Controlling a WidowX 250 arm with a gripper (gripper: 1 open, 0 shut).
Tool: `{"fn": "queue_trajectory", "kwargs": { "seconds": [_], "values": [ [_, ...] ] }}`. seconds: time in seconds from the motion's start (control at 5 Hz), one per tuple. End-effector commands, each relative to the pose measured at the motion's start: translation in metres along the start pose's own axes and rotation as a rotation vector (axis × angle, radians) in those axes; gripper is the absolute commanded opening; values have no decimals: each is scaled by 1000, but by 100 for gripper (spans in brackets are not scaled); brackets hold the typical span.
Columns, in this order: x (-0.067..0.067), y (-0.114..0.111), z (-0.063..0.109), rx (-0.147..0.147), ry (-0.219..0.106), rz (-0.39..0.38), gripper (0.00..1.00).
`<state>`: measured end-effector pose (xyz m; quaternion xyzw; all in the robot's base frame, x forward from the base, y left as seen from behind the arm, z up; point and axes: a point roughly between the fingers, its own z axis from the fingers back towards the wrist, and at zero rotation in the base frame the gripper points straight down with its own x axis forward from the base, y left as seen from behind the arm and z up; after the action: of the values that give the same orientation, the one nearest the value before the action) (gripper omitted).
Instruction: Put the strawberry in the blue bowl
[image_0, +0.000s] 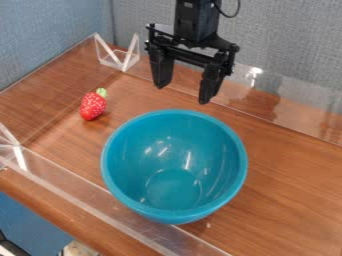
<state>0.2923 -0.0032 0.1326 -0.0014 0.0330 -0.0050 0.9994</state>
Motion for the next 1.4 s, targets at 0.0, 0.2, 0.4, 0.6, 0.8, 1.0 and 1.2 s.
{"fn": "queue_trajectory", "kwargs": {
  "seconds": [0.0, 0.2, 0.4, 0.6, 0.8, 1.0, 1.2],
  "values": [
    [3, 16, -3, 5, 0, 15, 100],
    [7, 47, -13, 22, 15, 48, 100],
    [5, 90, -25, 59, 19, 80, 100],
    [3, 130, -36, 90, 22, 107, 100],
    [0, 152, -47, 116, 18, 119, 100],
    [4, 156, -57, 125, 18, 115, 100],
    [9, 155, -62, 120, 16, 115, 100]
  ]
}}
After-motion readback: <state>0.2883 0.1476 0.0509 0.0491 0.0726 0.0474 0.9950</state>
